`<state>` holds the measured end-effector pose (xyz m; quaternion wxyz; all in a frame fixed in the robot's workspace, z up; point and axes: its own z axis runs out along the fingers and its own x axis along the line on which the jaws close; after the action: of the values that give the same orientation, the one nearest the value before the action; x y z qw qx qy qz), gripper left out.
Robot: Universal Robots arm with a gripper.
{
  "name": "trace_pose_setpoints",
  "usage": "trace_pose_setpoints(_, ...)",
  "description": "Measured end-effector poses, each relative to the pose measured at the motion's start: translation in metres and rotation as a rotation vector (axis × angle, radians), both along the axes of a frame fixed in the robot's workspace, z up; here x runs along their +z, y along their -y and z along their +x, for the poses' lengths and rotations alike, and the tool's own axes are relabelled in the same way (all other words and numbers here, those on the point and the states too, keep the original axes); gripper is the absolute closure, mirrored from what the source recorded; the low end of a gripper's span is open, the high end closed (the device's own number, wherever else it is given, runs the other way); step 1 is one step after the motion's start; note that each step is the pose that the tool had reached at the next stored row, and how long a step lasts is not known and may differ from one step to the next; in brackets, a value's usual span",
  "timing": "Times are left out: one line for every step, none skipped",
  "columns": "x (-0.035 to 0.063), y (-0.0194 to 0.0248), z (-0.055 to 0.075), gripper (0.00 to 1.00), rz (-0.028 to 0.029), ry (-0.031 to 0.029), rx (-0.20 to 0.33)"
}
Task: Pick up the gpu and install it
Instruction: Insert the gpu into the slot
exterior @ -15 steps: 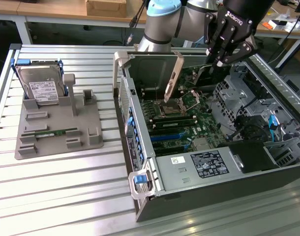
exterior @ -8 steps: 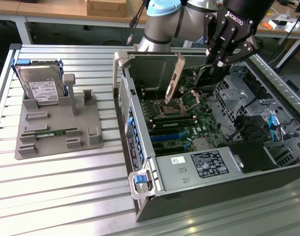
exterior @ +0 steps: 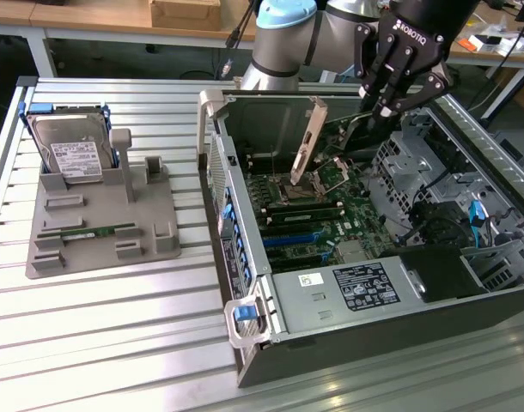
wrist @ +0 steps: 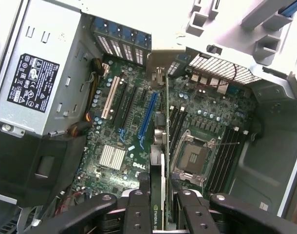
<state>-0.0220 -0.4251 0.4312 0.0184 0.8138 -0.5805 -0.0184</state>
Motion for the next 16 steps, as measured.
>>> trace_pose_setpoints(0.0,0.0,0.0,0.74,0.0,0.0,0.005)
trace_pose_setpoints(0.0,0.0,0.0,0.74,0.0,0.0,0.016)
trace_pose_setpoints(0.0,0.0,0.0,0.74,0.0,0.0,0.024)
trace_pose_setpoints(0.0,0.0,0.0,0.74,0.0,0.0,0.032)
trace_pose_setpoints(0.0,0.0,0.0,0.74,0.0,0.0,0.04)
trace_pose_setpoints(0.0,0.0,0.0,0.74,-0.0001,0.0,0.045)
trace_pose_setpoints(0.0,0.0,0.0,0.74,0.0,0.0,0.055)
trace_pose_setpoints(0.0,0.0,0.0,0.74,-0.0001,0.0,0.064)
trace_pose_setpoints(0.0,0.0,0.0,0.74,0.0,0.0,0.077)
trace_pose_setpoints(0.0,0.0,0.0,0.74,0.0,0.0,0.09)
trace_pose_setpoints(0.0,0.0,0.0,0.74,0.0,0.0,0.103)
trace_pose_setpoints(0.0,0.0,0.0,0.74,-0.0001,0.0,0.111)
trace_pose_setpoints(0.0,0.0,0.0,0.74,-0.0001,0.0,0.12)
trace_pose_setpoints(0.0,0.0,0.0,0.74,0.0,0.0,0.131)
trace_pose_setpoints(0.0,0.0,0.0,0.74,0.0,0.0,0.142)
trace_pose_setpoints(0.0,0.0,0.0,0.74,0.0,0.0,0.151)
